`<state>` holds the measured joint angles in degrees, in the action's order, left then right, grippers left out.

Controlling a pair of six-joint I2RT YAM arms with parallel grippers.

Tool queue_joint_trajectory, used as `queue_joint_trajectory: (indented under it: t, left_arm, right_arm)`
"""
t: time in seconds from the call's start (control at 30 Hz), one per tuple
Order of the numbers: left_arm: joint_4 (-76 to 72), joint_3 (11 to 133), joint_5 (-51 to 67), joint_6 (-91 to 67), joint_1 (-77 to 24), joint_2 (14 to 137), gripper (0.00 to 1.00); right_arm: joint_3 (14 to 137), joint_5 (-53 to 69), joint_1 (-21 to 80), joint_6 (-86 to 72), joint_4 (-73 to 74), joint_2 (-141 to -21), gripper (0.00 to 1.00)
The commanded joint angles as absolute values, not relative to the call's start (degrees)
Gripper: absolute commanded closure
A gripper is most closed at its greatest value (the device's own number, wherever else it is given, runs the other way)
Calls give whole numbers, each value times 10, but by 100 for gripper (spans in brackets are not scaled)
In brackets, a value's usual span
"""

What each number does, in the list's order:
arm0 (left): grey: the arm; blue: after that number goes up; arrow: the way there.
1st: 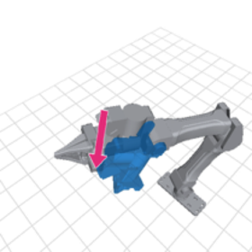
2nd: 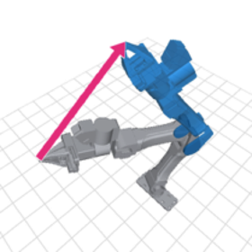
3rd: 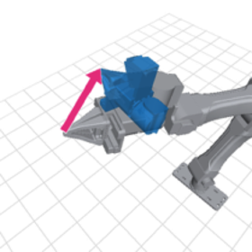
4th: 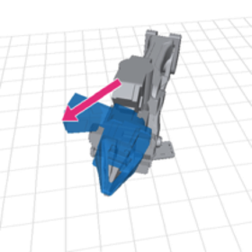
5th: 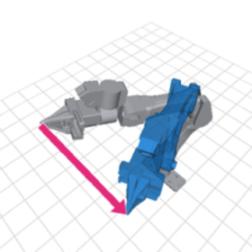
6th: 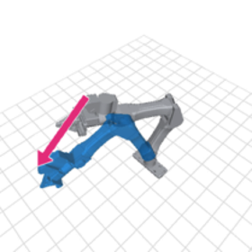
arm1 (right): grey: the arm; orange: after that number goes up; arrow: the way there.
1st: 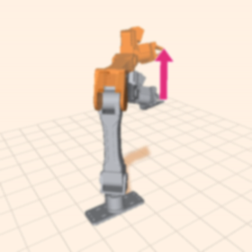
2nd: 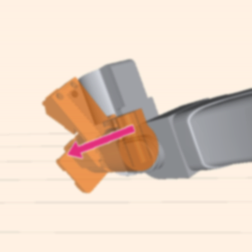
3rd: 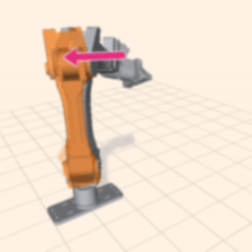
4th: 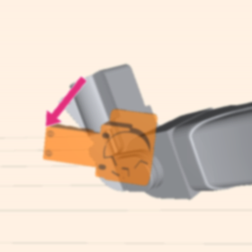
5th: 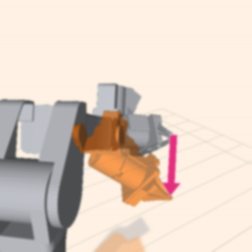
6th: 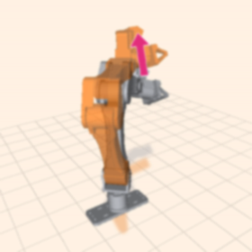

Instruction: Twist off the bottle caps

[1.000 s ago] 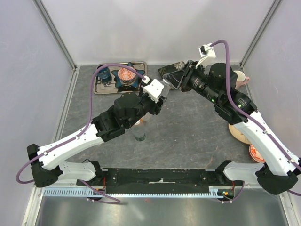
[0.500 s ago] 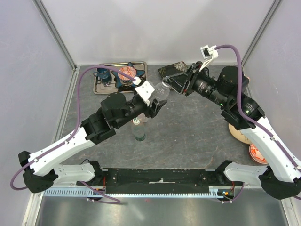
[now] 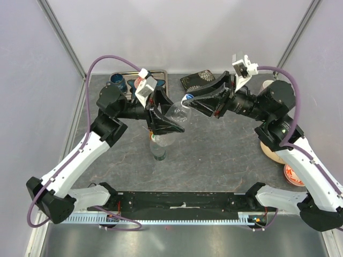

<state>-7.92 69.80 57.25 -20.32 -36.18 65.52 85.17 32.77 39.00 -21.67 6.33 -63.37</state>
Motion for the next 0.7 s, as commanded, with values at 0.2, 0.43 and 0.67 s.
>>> queue_joint_trajectory:
  t: [0.2,0.43,0.67]
  left_arm:
    - [-518,694,784,-573,-358,727,59]
    - [-627,694,794,-663,-358,764,58]
    - [-642,695,802,-672,-358,778,58]
  right_arm:
    - [792,650,397,-315,-157,-642,100]
    - [739,691,398,-368,-241,-647,100]
    - [716,690,400,-419,-313,-632,100]
